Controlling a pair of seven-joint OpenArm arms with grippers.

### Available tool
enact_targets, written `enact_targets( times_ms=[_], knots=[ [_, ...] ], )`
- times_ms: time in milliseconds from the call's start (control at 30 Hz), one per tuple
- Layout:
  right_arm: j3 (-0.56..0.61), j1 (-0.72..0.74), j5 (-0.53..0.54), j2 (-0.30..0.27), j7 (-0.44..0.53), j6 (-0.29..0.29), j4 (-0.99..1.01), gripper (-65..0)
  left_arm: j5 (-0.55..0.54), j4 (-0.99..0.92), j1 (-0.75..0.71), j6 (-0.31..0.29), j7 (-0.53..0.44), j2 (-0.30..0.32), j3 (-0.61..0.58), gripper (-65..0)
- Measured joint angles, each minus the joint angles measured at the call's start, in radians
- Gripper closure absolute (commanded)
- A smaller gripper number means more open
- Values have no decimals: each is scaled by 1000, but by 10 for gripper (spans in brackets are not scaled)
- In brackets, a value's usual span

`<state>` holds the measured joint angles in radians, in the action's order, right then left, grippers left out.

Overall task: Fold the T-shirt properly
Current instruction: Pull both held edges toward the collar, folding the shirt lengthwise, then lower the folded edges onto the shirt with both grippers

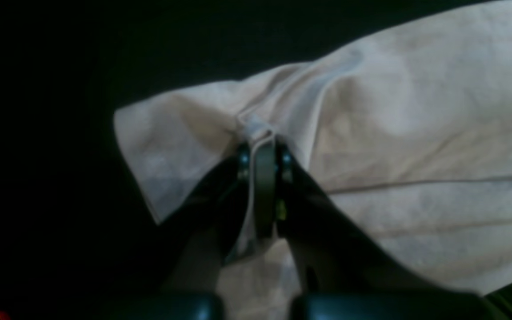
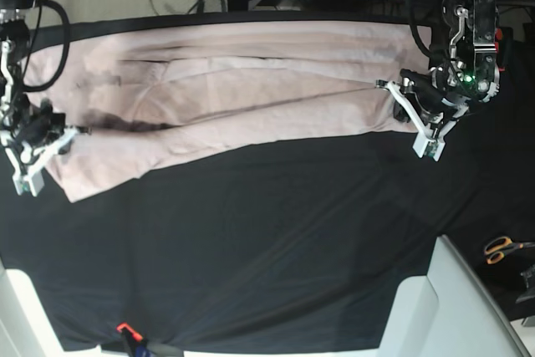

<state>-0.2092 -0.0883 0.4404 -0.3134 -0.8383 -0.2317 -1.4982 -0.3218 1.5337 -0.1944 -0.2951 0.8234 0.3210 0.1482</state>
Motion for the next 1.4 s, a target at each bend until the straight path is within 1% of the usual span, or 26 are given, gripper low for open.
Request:
enact_targets(
  times_ms=[100,233,300,333,467,567,700,767,933,1167,1400],
  knots=[
    [-3,-26,1,0,6,0,-8,0,0,2,-6,0,-4,-2,0,0],
    [-2,-91,2,18,2,3,-72,0,0,11,-41,0,-3,3,8,0],
    [-2,-113,4,17,2,1,-104,0,-2,21,-61,0,-3,13,7,0],
    [-3,-124,2,16,7,9,-117,0,0,21,-65,0,-5,14,7,0],
    [-3,-177,0,20,4,8,-148,0,-1,18,-93,3,-95,14,7,0],
    [-51,-208,6,40,3,5,-184,0,0,15,-111,3,-91,14,7,0],
    [-105,-248,0,43,-6,7,-229,0,0,14,-105,3,-95,14,7,0],
    [-107,-274,0,45,-31,5,-250,0,0,14,-105,3,-95,11,7,0],
    [-108,-298,2,93,-29,5,-311,0,0,14,-99,3,-94,10,2,0],
    [-107,-317,-2,145,-30,8,-314,0,0,18,-101,3,-94,8,6,0],
    [-105,-352,-3,143,-27,8,-315,0,0,18,-105,3,-95,11,7,0]
  ],
)
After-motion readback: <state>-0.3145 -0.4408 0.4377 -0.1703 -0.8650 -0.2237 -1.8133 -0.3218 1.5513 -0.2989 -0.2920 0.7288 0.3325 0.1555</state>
